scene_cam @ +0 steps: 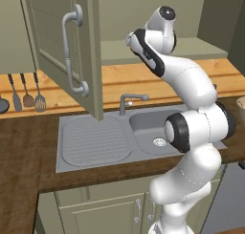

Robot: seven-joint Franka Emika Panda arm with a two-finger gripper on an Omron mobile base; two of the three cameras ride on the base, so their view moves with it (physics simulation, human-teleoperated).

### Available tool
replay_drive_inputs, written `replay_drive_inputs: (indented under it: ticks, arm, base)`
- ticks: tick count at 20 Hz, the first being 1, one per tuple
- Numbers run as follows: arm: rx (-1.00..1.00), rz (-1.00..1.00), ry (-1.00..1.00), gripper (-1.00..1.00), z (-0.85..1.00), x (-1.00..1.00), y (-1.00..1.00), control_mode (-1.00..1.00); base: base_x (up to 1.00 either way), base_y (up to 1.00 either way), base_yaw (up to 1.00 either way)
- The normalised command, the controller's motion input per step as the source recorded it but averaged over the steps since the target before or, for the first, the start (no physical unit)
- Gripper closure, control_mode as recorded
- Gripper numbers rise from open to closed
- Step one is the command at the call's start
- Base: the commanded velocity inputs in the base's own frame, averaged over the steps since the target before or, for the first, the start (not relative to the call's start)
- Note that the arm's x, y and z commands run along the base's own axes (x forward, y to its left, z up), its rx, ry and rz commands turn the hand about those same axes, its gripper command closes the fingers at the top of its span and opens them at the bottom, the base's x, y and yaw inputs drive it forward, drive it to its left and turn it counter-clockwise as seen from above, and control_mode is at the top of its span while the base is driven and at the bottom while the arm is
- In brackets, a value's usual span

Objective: Open the cabinet, pick up the bread from the cabinet and place it in the basket. Then move the basket to the dining counter.

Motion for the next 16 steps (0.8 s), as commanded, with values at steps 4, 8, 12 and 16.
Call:
replay_drive_inputs:
  ticks: [4, 8, 12, 16]
  arm:
    - [0.00, 0.00, 0.00, -1.00, -0.08, 0.33, 0.04, -1.00]
    - [0.00, 0.00, 0.00, -1.00, -0.18, 0.16, 0.09, -1.00]
    - [0.00, 0.00, 0.03, 1.00, -0.37, 0.00, 0.04, -1.00]
    - [0.00, 0.00, 0.00, 1.00, -0.31, -0.32, 0.00, -1.00]
  base:
    - [0.00, 0.00, 0.00]
    - [0.00, 0.00, 0.00]
    - [0.00, 0.00, 0.00]
    - [0.00, 0.00, 0.00]
